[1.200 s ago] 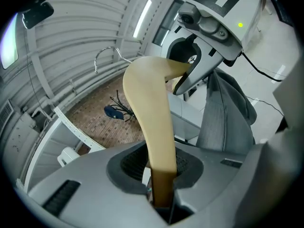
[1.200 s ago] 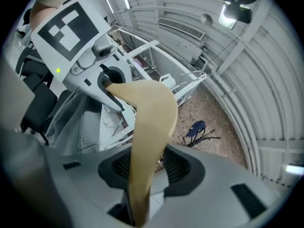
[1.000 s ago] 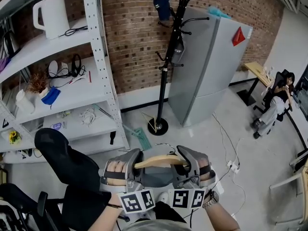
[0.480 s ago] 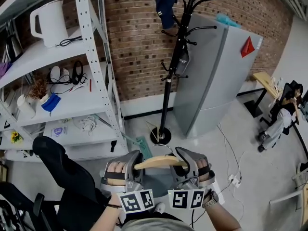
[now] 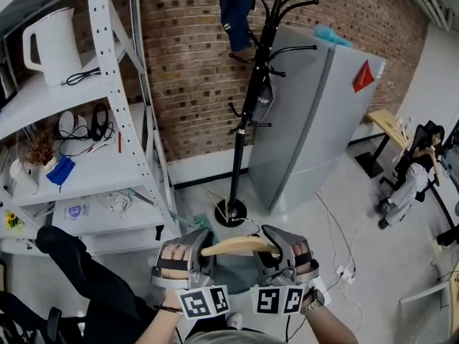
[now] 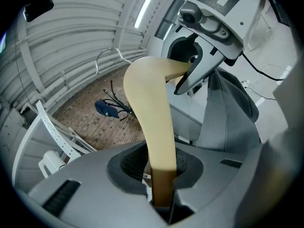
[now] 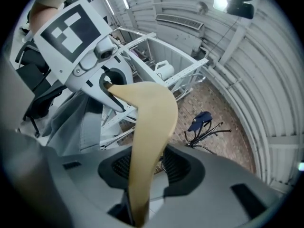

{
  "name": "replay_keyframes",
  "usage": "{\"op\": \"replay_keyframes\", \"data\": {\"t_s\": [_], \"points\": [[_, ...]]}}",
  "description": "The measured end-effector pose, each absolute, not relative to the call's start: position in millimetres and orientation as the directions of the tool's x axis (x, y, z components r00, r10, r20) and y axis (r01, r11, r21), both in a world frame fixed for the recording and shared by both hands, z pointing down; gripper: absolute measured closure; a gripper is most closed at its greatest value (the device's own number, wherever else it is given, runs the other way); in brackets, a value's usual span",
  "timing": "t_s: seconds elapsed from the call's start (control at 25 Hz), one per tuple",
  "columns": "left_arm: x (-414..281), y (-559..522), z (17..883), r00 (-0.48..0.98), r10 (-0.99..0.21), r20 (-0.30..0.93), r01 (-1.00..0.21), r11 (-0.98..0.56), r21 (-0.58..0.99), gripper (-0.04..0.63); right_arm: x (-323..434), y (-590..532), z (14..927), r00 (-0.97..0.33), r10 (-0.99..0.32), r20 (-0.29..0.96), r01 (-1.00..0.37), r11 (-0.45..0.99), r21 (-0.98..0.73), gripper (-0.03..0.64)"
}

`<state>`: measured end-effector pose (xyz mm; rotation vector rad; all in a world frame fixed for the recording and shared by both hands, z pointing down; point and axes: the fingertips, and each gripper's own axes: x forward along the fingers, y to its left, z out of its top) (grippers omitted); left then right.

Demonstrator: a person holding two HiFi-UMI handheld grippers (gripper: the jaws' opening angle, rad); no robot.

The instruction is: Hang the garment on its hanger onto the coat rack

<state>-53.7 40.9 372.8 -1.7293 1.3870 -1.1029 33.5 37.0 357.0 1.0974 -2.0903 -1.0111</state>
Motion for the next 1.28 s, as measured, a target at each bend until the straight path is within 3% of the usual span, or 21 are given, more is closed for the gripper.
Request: {"op": "replay_keyframes", "data": {"t_s": [0.68, 1.28], "points": [[-95.5, -98.8, 380.0, 0.196, -0.957, 0.216, -0.404, -0.279, -0.871, 0.529, -8.9, -93.1, 363.8, -0.409, -0.900, 0.150, -0.455, 0.343, 0.821, 0.472], [-89.6, -208.8, 410.0, 0.217, -0.943, 0.252, -0.379, -0.319, -0.869, 0.529, -2.6, -198.7, 397.2, -0.372, -0.907, 0.200, -0.474, 0.371, 0.798, 0.472]]}}
